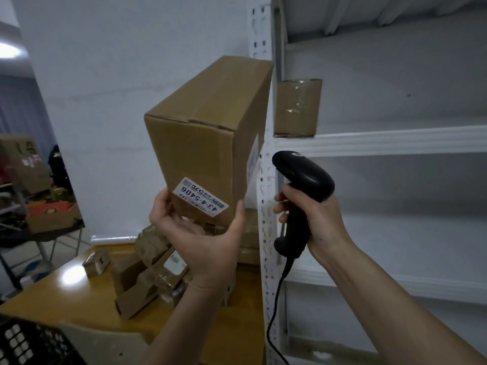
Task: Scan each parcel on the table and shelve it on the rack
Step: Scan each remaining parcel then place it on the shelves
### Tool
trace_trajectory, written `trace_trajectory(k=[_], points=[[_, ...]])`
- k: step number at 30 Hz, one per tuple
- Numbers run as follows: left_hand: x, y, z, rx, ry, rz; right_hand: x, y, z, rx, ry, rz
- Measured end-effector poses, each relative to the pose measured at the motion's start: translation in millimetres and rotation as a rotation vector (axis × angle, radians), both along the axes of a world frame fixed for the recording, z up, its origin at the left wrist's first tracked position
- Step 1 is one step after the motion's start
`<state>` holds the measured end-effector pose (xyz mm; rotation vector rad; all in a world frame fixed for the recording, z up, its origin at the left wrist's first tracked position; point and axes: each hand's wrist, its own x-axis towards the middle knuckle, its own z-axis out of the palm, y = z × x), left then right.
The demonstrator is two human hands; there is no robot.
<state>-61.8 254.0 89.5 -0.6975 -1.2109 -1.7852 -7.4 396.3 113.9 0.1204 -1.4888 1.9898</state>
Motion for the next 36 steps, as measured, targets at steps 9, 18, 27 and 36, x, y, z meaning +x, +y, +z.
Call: trace_trajectory(k=[9,18,27,36], points=[[23.1,78.1,77.1,-0.062,0.193,-0.01,46.0,48.4,44.0,-0.102,0.1,-0.27],[26.3,187.7,102.8,-0.136,-0.05,0.042,68.5,107.2,71.9,-0.188,0.109,-0.515],[23.9,250.0,96.7,-0.128,-0.363,0.08,55.2,137.4,98.1,-0.123,0.073,-0.553],[18.9,222.2,104.6,-0.613,-0.239,0.05,46.7,159.1,123.0,-0.088,0.012,-0.487]])
